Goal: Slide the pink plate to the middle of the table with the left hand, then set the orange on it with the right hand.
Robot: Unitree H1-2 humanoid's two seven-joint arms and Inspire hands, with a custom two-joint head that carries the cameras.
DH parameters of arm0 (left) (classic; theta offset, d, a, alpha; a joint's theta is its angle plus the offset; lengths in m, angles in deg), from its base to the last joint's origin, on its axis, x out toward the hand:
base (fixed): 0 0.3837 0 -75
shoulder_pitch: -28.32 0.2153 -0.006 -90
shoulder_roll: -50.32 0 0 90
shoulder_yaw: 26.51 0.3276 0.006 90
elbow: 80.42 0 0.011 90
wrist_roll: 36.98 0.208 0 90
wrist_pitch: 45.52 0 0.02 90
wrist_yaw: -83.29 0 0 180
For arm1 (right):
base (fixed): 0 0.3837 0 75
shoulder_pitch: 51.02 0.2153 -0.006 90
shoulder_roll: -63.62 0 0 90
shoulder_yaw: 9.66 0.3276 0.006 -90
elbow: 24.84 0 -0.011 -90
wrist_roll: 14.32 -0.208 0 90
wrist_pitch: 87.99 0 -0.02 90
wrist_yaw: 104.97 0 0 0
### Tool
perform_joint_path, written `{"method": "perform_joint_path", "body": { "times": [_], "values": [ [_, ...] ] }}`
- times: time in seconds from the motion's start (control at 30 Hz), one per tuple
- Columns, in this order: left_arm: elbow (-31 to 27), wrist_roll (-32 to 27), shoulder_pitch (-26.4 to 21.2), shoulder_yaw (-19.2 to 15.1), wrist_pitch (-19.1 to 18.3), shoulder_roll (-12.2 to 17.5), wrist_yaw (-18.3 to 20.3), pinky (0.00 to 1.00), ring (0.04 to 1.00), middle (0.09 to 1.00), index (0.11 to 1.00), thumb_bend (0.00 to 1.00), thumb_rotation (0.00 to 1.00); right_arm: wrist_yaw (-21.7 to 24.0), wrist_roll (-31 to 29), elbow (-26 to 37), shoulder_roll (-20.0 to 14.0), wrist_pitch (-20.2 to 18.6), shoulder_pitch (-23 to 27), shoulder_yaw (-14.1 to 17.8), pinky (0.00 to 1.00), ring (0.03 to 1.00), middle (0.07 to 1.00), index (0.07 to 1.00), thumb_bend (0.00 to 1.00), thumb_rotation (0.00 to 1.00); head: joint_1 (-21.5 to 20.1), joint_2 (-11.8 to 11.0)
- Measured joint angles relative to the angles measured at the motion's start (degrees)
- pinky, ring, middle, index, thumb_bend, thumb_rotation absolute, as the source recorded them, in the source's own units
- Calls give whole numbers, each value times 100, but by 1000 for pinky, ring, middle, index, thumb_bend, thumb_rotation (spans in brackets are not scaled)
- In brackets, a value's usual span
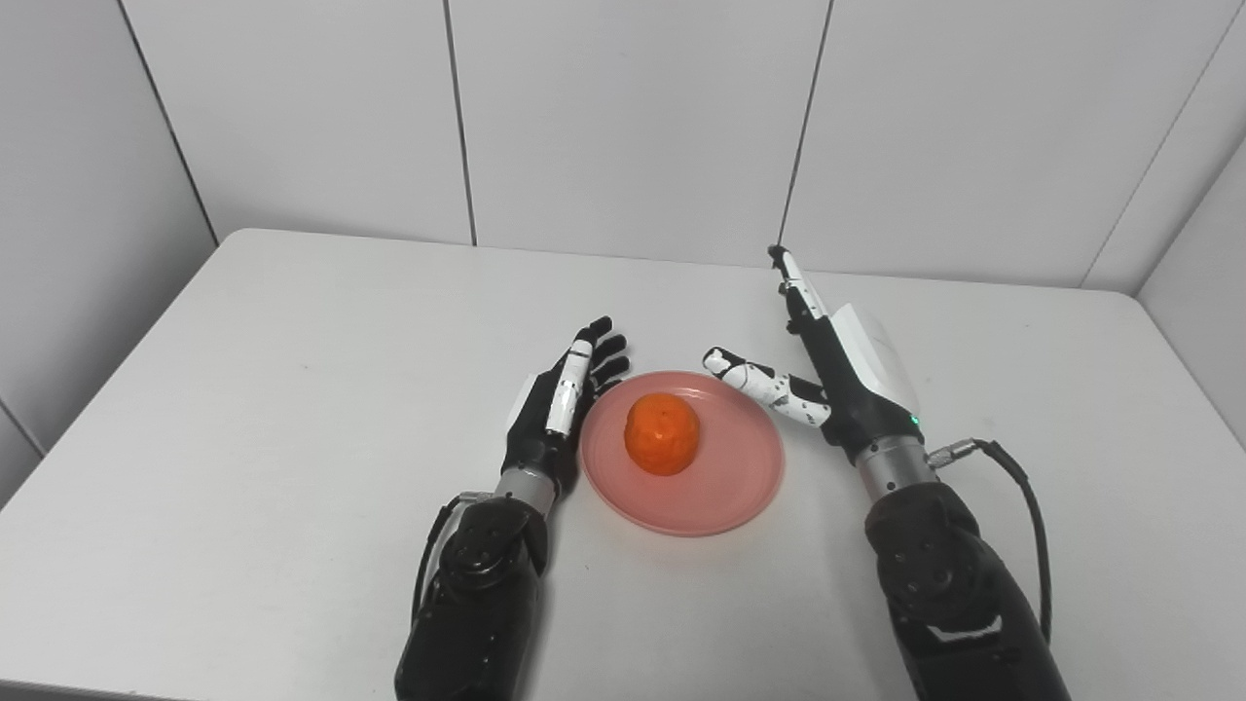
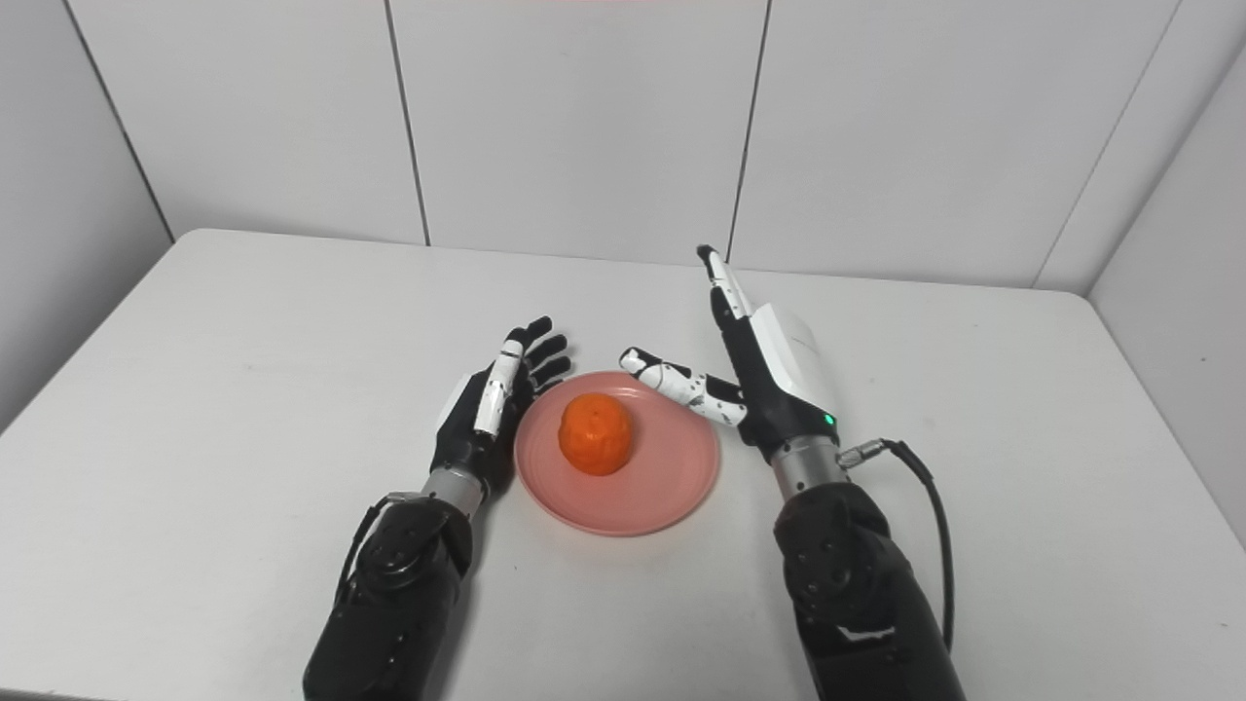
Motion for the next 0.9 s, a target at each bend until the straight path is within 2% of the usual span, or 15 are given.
{"method": "perform_joint_path", "body": {
  "times": [0.2, 0.3, 0.37, 0.5, 0.53, 0.67, 0.9],
  "values": [
    [0, 83, 59, -18, 198, 11, -42, 966, 954, 959, 960, 363, 1000, -226, -459, 45, 101, 27, -331, 306, 902, 963, 997, 1000, 744, 1000, -114, 9],
    [-13, 131, 105, -32, 273, 18, -64, 974, 964, 974, 974, 357, 1000, -297, -756, 46, 217, 36, -521, 447, 821, 961, 999, 1000, 662, 1000, -167, 0],
    [-28, 172, 138, -36, 336, 19, -109, 975, 965, 976, 976, 356, 1000, -359, -994, 46, 315, 69, -664, 563, 815, 960, 998, 1000, 649, 1000, -193, -9],
    [-97, 289, 241, -30, 437, 20, -150, 994, 980, 987, 987, 358, 1000, -411, -1433, 44, 503, 176, -883, 677, 901, 962, 986, 990, 544, 1000, -237, -9],
    [-155, 319, 283, -27, 437, 19, -163, 985, 972, 984, 983, 367, 1000, -430, -1570, 44, 566, 184, -912, 729, 940, 973, 988, 987, 474, 1000, -246, 9],
    [-384, 398, 474, -10, 435, 19, -172, 995, 977, 989, 987, 389, 1000, -436, -2172, 41, 797, 217, -959, 913, 951, 974, 989, 991, 326, 1000, -246, 18],
    [-803, 266, 823, -9, 375, 12, -112, 1000, 1000, 1000, 1000, 389, 1000, -436, -2602, -18, 979, 372, -1204, 919, 935, 952, 967, 966, 239, 1000, -255, 35]
  ]
}}
